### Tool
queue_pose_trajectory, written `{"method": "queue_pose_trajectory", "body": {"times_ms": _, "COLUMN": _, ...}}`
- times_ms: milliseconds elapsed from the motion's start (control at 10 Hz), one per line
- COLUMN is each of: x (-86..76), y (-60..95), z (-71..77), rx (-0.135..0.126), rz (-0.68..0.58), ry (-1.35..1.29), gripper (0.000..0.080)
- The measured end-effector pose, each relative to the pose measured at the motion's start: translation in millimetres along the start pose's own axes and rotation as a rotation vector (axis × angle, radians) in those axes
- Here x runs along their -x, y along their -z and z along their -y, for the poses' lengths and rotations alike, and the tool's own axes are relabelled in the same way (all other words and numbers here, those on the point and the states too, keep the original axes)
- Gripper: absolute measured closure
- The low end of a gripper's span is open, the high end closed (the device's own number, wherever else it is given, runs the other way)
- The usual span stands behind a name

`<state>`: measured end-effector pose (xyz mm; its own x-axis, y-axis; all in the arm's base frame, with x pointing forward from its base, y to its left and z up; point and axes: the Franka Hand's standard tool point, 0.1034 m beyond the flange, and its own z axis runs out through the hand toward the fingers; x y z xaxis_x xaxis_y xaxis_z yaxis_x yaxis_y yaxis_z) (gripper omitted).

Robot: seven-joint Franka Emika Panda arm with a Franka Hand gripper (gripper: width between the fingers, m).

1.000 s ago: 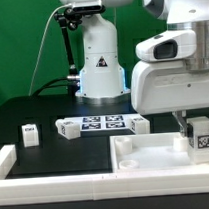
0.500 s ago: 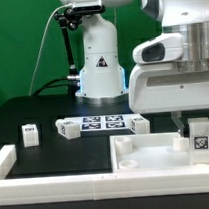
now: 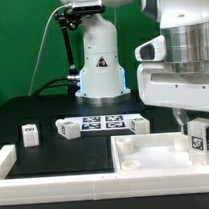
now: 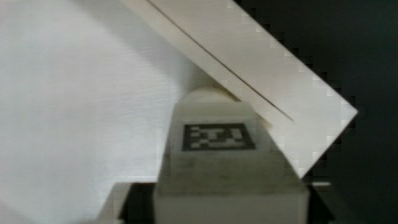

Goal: Assemble one leg

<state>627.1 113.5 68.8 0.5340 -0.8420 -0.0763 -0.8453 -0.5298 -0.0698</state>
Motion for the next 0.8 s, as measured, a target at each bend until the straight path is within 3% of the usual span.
{"method": "queue_pose_trajectory", "body": {"times_ms": 200, "x": 0.1, "y": 0.1, "z": -0.7, "rx": -0.002, "rz": -0.004, "ry": -0.257, "gripper": 0.0508}}
{"method": "queue_pose_trajectory", "body": {"times_ms": 600, "x": 0.9, "y": -0.1, "z": -0.8, "rx": -0.008, "rz": 0.014, "ry": -0.405, "gripper": 0.0508}}
{"method": "queue_pose_trajectory", "body": {"times_ms": 800, "x": 0.9, "y": -0.5, "z": -0.9, "rx": -0.007, "rz": 0.013, "ry": -0.341, "gripper": 0.0268}}
